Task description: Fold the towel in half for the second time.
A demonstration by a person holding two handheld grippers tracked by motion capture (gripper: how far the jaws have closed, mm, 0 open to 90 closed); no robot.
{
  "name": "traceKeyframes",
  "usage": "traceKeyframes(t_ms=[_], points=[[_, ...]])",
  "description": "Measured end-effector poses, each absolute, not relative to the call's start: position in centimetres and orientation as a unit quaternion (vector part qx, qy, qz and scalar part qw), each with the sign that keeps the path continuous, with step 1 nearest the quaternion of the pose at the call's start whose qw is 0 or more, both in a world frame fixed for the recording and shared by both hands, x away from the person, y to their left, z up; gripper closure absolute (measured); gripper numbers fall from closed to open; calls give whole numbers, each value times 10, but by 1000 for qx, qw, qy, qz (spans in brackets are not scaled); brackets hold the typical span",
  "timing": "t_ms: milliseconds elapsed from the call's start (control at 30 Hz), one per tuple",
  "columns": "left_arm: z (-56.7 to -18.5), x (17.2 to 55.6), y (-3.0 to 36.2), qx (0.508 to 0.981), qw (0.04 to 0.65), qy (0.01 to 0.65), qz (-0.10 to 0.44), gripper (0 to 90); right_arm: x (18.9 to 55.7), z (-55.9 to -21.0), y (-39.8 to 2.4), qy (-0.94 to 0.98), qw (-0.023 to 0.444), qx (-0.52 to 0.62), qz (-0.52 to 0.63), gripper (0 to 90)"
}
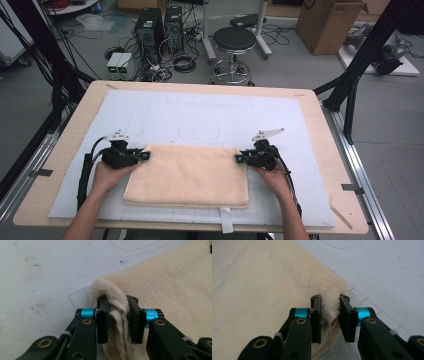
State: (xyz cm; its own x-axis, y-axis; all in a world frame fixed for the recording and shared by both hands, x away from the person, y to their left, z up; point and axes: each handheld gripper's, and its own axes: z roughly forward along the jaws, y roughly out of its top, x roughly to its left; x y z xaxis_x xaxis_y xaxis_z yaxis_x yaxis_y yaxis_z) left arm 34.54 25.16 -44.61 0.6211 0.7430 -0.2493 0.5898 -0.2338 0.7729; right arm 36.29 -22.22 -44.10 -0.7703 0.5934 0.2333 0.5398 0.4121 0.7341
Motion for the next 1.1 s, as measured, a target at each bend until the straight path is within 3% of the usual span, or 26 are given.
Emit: traceKeyframes(t_ms=[600,1100], points=[[-425,345,247,746,488,430,143,777,359,-408,-221,847,77,318,418,774],[-416,391,234,715,481,474,179,780,406,-391,-220,828,121,356,416,779]])
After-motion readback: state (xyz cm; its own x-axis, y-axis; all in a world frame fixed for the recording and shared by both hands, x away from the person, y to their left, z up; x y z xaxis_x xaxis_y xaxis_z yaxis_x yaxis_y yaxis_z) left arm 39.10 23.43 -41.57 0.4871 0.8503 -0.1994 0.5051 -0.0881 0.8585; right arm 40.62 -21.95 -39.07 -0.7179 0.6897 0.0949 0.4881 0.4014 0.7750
